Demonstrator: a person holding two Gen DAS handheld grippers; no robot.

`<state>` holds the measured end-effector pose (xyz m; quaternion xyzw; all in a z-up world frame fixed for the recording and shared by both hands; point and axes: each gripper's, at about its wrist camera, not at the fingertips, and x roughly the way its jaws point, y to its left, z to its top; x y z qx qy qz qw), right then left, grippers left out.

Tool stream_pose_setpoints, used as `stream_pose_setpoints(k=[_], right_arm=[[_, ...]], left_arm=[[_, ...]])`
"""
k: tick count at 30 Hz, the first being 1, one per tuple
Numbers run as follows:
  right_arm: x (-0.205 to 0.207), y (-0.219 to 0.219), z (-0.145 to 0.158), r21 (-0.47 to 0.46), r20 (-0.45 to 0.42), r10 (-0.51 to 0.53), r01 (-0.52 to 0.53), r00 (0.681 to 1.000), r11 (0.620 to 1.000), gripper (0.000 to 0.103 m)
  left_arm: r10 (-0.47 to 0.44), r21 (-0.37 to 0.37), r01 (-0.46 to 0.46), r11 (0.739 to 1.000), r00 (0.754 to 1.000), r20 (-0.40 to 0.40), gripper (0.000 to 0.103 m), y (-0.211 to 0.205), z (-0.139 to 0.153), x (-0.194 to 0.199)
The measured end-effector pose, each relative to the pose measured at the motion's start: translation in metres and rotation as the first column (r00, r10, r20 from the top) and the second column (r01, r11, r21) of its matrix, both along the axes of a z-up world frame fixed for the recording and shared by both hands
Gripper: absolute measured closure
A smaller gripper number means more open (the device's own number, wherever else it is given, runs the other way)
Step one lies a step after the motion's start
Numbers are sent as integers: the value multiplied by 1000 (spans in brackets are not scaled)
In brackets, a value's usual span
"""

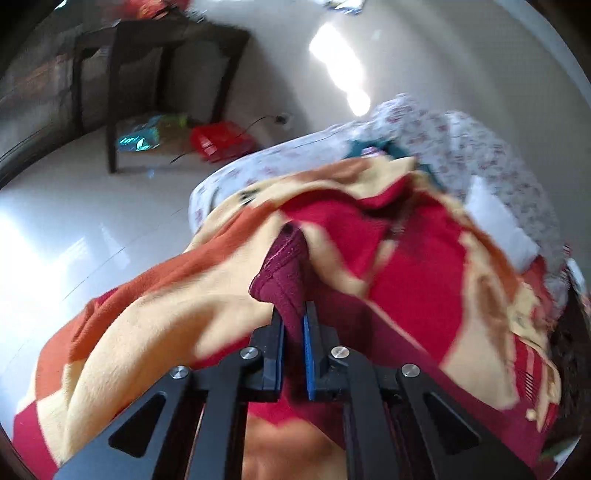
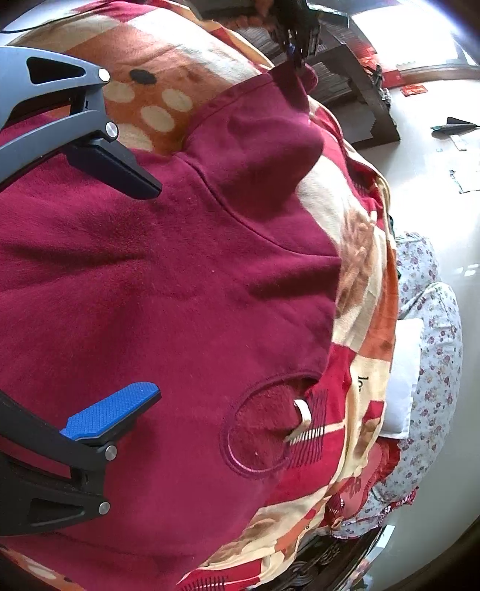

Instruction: Fold small clothes

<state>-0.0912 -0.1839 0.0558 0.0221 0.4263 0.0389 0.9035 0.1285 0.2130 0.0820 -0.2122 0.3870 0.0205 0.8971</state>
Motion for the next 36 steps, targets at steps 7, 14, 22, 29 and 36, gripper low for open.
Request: stream_pose_setpoints(k=[7, 14, 22, 29, 36], right_arm=[[-10, -4, 12, 26, 22, -13, 13, 1000, 1000, 2], [-22, -27, 25, 59, 51, -62, 59, 997, 997, 2], [-31, -78, 45, 191, 64, -147, 133, 987, 972, 1], [-27, -89, 46, 395, 36, -102, 80, 994, 915, 1], [0, -72, 25, 502, -35, -44, 56, 998, 863, 1]], left_arm=[[-152, 23, 150, 988, 983, 104, 95, -41, 63, -48], [-353, 68, 346, 936, 919, 177, 95, -122, 104, -95], [-587, 54, 587, 807, 791, 172, 95, -239, 91, -152], [-651, 16, 652, 758, 754, 86, 95, -288, 25, -180], [-650, -6, 650, 760, 759, 44, 95, -301, -9, -185]])
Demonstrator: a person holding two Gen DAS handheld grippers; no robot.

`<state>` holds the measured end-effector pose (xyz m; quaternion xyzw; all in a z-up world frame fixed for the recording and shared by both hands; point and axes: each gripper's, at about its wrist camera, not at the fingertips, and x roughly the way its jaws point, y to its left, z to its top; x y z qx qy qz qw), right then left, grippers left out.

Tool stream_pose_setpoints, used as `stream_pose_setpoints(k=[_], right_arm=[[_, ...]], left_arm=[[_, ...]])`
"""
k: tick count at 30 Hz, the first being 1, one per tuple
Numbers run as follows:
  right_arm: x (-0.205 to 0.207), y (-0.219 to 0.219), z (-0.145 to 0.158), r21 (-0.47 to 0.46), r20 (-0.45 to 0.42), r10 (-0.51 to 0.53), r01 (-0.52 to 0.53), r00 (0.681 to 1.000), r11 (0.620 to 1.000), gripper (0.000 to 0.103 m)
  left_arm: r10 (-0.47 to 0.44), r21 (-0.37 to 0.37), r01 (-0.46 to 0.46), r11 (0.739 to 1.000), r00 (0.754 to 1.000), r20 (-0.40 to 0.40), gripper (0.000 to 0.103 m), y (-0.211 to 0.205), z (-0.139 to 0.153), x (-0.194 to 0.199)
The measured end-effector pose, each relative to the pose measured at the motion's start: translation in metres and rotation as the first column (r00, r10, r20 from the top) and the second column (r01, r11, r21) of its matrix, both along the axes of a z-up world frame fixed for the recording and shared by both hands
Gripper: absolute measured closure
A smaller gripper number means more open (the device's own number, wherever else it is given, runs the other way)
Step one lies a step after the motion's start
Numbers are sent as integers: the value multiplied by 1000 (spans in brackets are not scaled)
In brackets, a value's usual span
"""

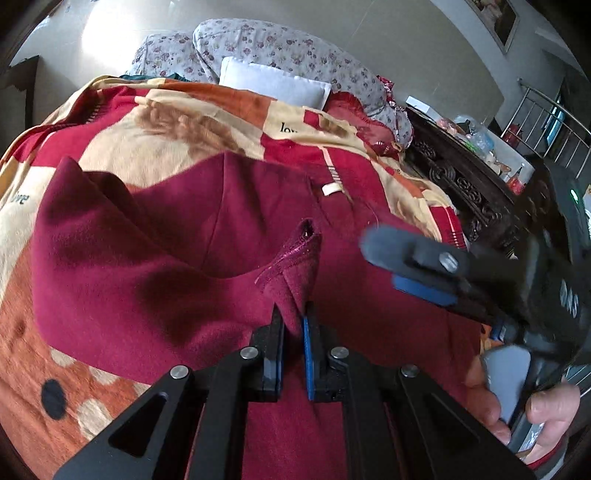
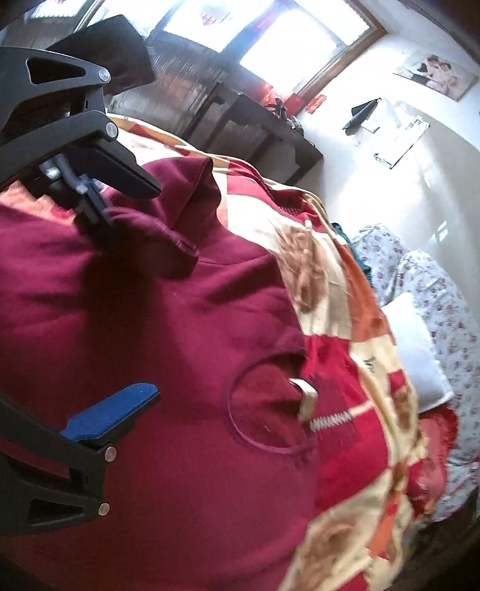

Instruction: Fold small clothes

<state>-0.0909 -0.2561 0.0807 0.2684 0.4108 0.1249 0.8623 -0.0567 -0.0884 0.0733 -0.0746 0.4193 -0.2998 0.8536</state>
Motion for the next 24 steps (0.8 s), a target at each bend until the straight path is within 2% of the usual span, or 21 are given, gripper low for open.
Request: stream_pose_setpoints(k=[4, 6, 9, 11, 12, 14, 16, 19, 20, 22, 24], right_arm=[[16, 6, -16, 93, -55, 32, -26, 998, 995, 2], [24, 14, -22, 116, -75, 55, -46, 996, 992, 6], [34, 23, -32, 125, -90, 96, -84, 991, 989, 27], [37, 29, -34, 117, -88, 125, -114, 988, 987, 55], [39, 34, -36, 102, -85, 139, -131, 987, 986, 59], [39, 41, -34, 66, -68, 150, -145, 986, 987, 77], [37, 44, -29, 30, -47, 153, -152, 987, 988, 88], [30, 40, -17, -32, -7, 146, -147, 989, 989, 92], [27, 38, -10, -63, 15, 137, -136, 990, 989, 92], [21, 30, 7, -102, 63, 110, -104, 992, 989, 92], [16, 19, 26, -129, 110, 88, -73, 990, 989, 92]], left_arm=[[1, 8, -1, 1000, 1000, 19, 95, -1, -2, -4], [2, 7, -2, 1000, 1000, 20, 95, -1, -3, -5], [1, 4, -1, 1000, 1000, 16, 95, 0, -5, -6], [0, 2, 0, 1000, 1000, 9, 95, -1, -6, -5], [2, 5, -2, 1000, 1000, 7, 95, 0, -7, -5], [4, 11, -4, 1000, 1000, 0, 95, 0, -9, -6], [2, 12, -2, 1000, 1000, -13, 94, 2, -12, -7], [1, 33, -1, 999, 1000, 12, 89, 8, -7, -15], [5, 50, -6, 999, 999, 38, 87, 11, -3, -19], [22, 97, -33, 995, 993, 115, 74, 19, 8, -32], [43, 125, -66, 990, 982, 182, 72, 32, 18, -40]])
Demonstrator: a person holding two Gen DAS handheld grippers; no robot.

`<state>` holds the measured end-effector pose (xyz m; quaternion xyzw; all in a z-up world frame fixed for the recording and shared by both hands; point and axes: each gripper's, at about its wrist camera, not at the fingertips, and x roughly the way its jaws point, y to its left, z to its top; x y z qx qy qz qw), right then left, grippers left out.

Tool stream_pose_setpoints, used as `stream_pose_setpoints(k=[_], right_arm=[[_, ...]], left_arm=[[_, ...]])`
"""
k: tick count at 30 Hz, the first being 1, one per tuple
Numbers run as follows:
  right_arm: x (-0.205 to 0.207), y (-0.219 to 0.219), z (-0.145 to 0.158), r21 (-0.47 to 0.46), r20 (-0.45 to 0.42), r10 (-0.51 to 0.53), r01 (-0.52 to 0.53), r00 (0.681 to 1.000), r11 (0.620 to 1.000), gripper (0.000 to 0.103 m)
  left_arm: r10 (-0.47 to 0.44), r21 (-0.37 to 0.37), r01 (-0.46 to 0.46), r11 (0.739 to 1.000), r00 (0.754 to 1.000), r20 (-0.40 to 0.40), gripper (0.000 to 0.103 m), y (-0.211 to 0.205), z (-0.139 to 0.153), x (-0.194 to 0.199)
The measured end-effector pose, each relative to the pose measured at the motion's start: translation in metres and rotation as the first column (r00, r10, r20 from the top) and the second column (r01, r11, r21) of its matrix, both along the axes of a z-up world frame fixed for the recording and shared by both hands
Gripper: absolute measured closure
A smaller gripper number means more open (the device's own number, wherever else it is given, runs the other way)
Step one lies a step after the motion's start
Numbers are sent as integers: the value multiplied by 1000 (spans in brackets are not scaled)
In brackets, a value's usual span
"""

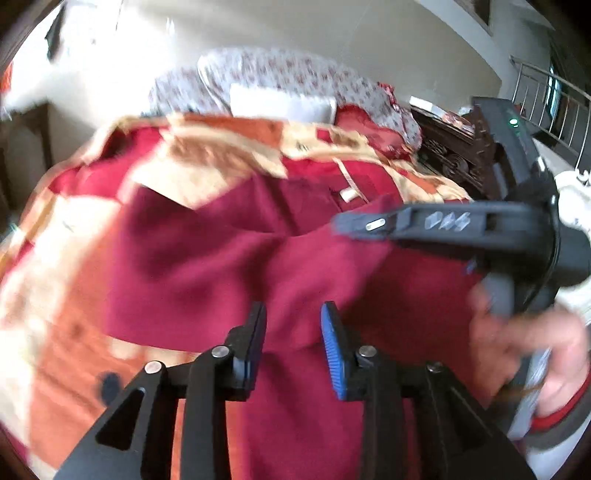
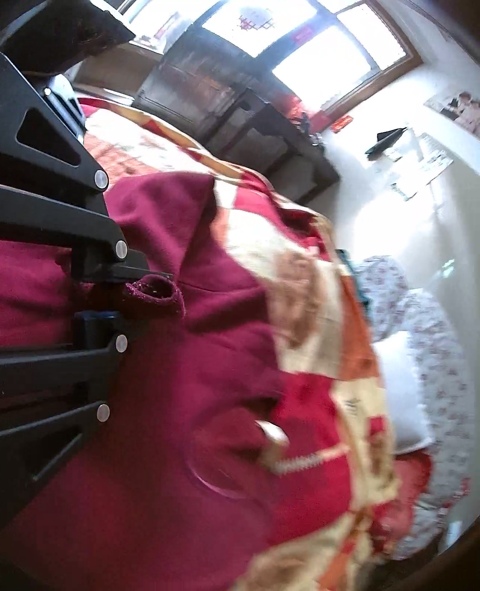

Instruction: Fold small clothes

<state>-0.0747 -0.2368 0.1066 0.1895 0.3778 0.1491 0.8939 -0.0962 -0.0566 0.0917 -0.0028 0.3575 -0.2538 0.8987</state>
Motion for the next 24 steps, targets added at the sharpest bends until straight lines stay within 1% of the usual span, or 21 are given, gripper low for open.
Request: stream_pose_setpoints(k=[3, 5, 7, 9, 12, 14, 17, 20, 21, 23, 24], right_arm=[[-9, -17, 25, -64, 59, -35, 39, 998, 997, 92], [-15, -32, 37, -109, 78, -74, 82, 994, 991, 92], [-24, -52, 43, -142, 85, -120, 131, 989, 981, 92], [-30, -73, 43, -171, 79, -170, 181, 982, 968, 92], [-39, -106, 36, -204, 59, -245, 252, 968, 946, 92], [-47, -130, 30, -220, 46, -300, 302, 953, 927, 92], [-57, -156, 22, -242, 26, -348, 344, 937, 907, 92], [-58, -171, 9, -259, -1, -375, 362, 927, 896, 92], [-55, -172, 3, -284, -11, -383, 364, 924, 887, 92], [-46, -176, -10, -339, -34, -406, 372, 913, 864, 92], [-43, -177, -17, -337, -55, -410, 370, 910, 866, 92]], left_arm=[[57, 22, -57, 998, 998, 35, 72, 22, 8, 2], [93, 27, -94, 995, 995, 34, 72, 33, 8, 8], [136, 34, -137, 990, 990, 23, 72, 43, 4, 15], [161, 32, -162, 986, 987, 9, 72, 47, 0, 22], [182, 24, -182, 983, 983, -10, 72, 46, -6, 32], [183, 19, -182, 983, 983, -19, 72, 43, -9, 36], [183, 19, -183, 983, 982, -37, 68, 36, -14, 42], [182, 13, -182, 983, 982, -47, 60, 28, -18, 48], [179, 14, -179, 984, 982, -54, 57, 25, -21, 50], [176, 25, -174, 984, 982, -63, 57, 18, -26, 54], [176, 30, -175, 984, 982, -67, 57, 16, -28, 56]])
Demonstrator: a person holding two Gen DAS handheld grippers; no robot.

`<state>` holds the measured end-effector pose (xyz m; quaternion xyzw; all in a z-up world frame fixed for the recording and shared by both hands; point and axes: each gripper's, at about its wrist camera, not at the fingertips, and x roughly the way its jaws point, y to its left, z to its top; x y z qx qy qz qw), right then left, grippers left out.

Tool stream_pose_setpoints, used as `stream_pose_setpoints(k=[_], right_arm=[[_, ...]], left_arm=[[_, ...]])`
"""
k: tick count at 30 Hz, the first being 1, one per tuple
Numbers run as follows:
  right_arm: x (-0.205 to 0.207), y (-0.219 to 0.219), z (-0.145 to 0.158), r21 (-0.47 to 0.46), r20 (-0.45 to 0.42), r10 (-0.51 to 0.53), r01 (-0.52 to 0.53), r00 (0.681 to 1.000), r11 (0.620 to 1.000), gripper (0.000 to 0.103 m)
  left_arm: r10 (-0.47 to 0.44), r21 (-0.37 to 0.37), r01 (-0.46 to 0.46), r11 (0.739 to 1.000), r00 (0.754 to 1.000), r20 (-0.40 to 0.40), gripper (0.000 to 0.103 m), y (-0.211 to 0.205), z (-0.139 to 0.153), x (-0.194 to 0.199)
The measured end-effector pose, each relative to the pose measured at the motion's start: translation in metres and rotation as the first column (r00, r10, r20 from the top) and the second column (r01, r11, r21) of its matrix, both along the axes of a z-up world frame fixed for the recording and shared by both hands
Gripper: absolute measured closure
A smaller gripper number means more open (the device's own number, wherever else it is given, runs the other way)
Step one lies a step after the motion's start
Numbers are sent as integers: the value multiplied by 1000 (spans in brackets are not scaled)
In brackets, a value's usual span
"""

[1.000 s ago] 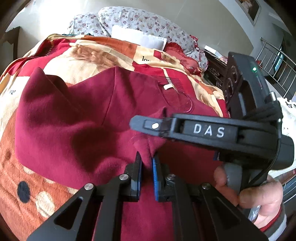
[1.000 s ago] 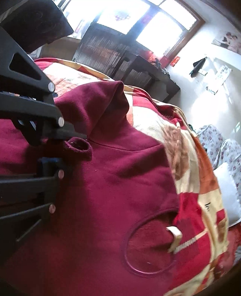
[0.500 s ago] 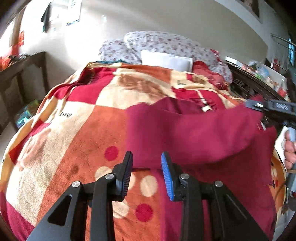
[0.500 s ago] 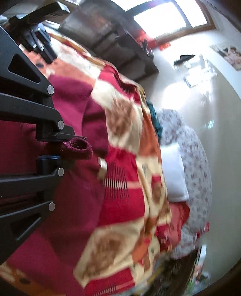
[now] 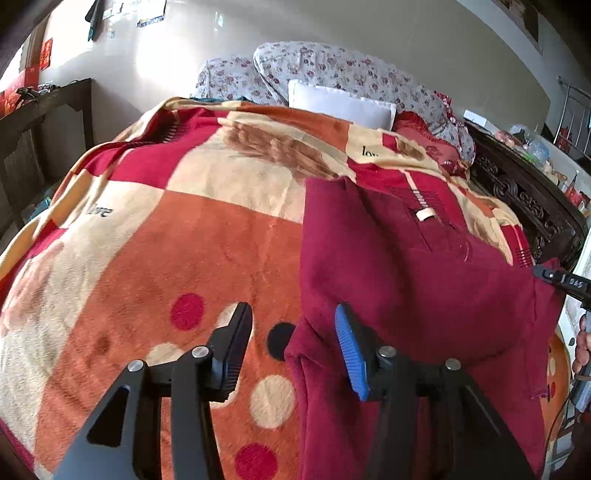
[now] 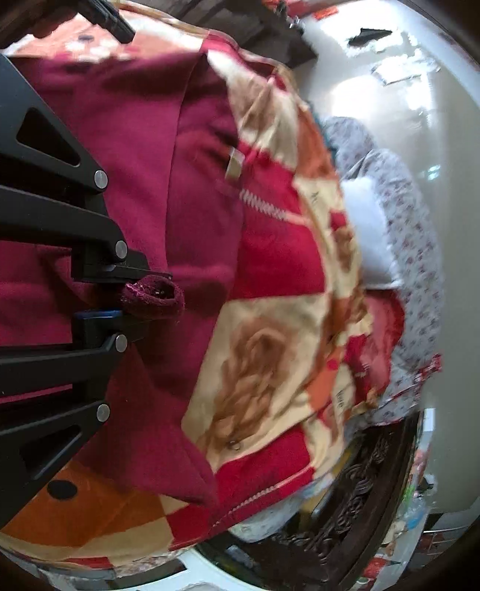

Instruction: Fold small clothes

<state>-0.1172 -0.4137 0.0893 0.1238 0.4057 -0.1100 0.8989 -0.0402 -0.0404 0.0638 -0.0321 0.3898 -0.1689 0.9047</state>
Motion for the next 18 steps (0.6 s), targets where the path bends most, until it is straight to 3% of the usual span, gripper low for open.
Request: stream_pose_setpoints(k=[3, 6, 8, 9, 11, 13, 15, 18], right_arm=[[11, -9, -23, 14, -48, -14, 14, 999, 1000, 87], [14, -12, -22, -5, -64, -52, 51, 997, 999, 64], [8, -4, -3, -19, 2, -65, 65, 998, 998, 37], [6, 3, 9, 3, 53, -49, 49, 997, 999, 34], [12, 26, 27, 57, 115, 34, -41, 993, 998, 33], [27, 64, 38, 108, 157, 182, -200, 971, 974, 33], [49, 112, 39, 138, 171, 342, -366, 924, 920, 33], [82, 179, 31, 122, 163, 486, -507, 859, 854, 33]], left_arm=[[5, 15, -4, 1000, 1000, -25, 56, -7, -11, 8], [27, 53, -24, 998, 998, -60, 56, -9, -25, 15], [32, 49, -28, 998, 997, -71, 56, -5, -31, 17], [33, 47, -30, 998, 997, -73, 55, -4, -33, 18], [43, 44, -40, 998, 997, -68, 49, -2, -36, 19], [55, 34, -52, 998, 996, -64, 45, 1, -39, 19], [53, 8, -53, 999, 996, -73, 44, 5, -42, 20], [47, -29, -50, 998, 996, -81, 42, 12, -45, 22]])
